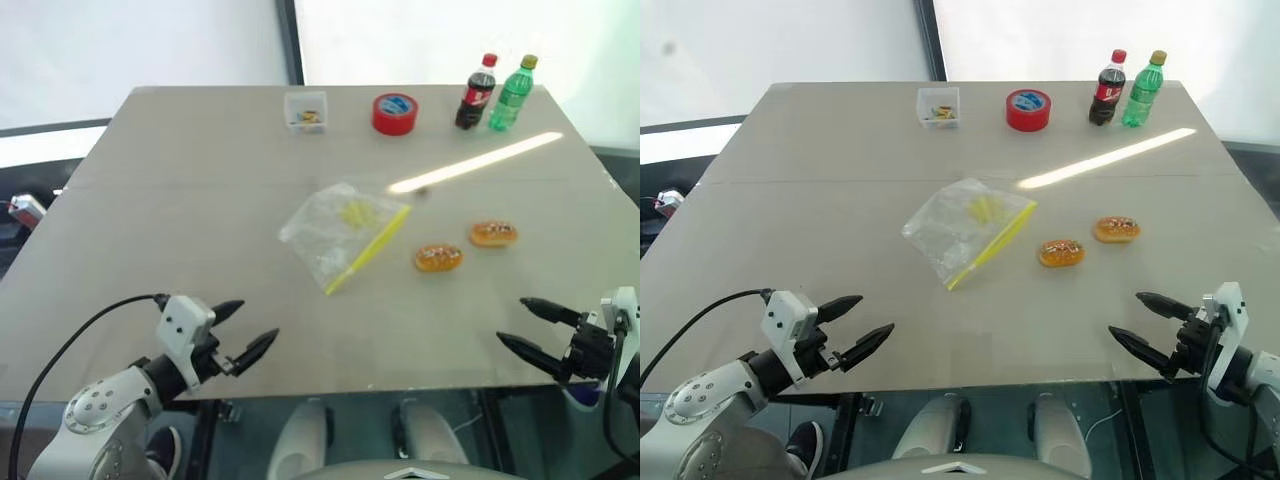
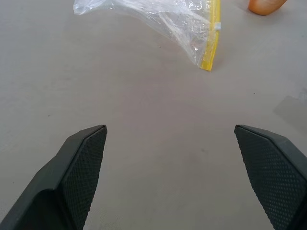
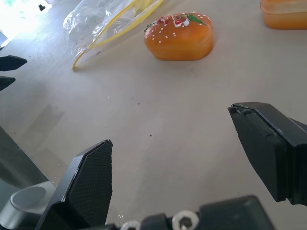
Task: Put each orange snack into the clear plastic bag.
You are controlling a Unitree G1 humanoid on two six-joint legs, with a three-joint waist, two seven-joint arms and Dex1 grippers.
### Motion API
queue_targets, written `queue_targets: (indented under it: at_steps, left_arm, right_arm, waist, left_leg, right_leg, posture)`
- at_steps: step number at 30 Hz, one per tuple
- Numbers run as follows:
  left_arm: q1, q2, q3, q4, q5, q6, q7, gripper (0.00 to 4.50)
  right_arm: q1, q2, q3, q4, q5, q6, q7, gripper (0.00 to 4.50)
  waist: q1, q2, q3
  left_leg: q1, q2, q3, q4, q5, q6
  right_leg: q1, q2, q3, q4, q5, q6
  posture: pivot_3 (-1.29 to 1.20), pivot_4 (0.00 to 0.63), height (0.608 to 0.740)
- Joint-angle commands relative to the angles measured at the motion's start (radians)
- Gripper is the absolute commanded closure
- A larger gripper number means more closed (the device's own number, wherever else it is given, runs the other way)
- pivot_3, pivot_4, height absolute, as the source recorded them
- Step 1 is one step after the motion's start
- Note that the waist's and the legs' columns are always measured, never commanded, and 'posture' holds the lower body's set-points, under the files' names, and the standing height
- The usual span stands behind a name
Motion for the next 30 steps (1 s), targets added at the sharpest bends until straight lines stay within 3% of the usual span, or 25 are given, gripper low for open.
queue_targets:
  at_steps: [1,24,30]
  left_arm:
    - [0.014,0.011,0.052,-0.051,-0.05,0.01,-0.026,0.0]
    - [-0.005,-0.018,0.001,-0.017,-0.012,-0.039,-0.052,0.0]
    - [-0.108,-0.041,-0.061,0.031,-0.009,0.02,0.004,0.0]
  right_arm:
    - [-0.024,-0.016,-0.031,0.015,0.019,0.003,0.014,0.03]
    - [-0.053,-0.021,-0.016,0.062,-0.042,-0.057,0.061,0.03]
    - [-0.14,0.002,0.075,0.013,-0.158,-0.276,0.084,0.03]
  waist:
    - [0.0,0.0,0.0]
    - [-0.001,-0.001,0.001]
    - [-0.003,0.0,0.001]
  left_leg:
    - [0.0,0.0,0.0,0.0,0.0,0.0]
    - [0.0,0.0,0.0,0.0,0.0,0.0]
    - [0.001,-0.001,0.001,0.0,0.0,0.0]
  right_leg:
    - [0.0,0.0,0.0,0.0,0.0,0.0]
    - [0.0,0.0,0.0,0.0,0.0,0.0]
    - [0.0,0.001,0.001,0.0,0.0,0.0]
  posture:
    - [0.0,0.15,0.74]
    - [0.0,0.15,0.74]
    - [0.0,0.15,0.74]
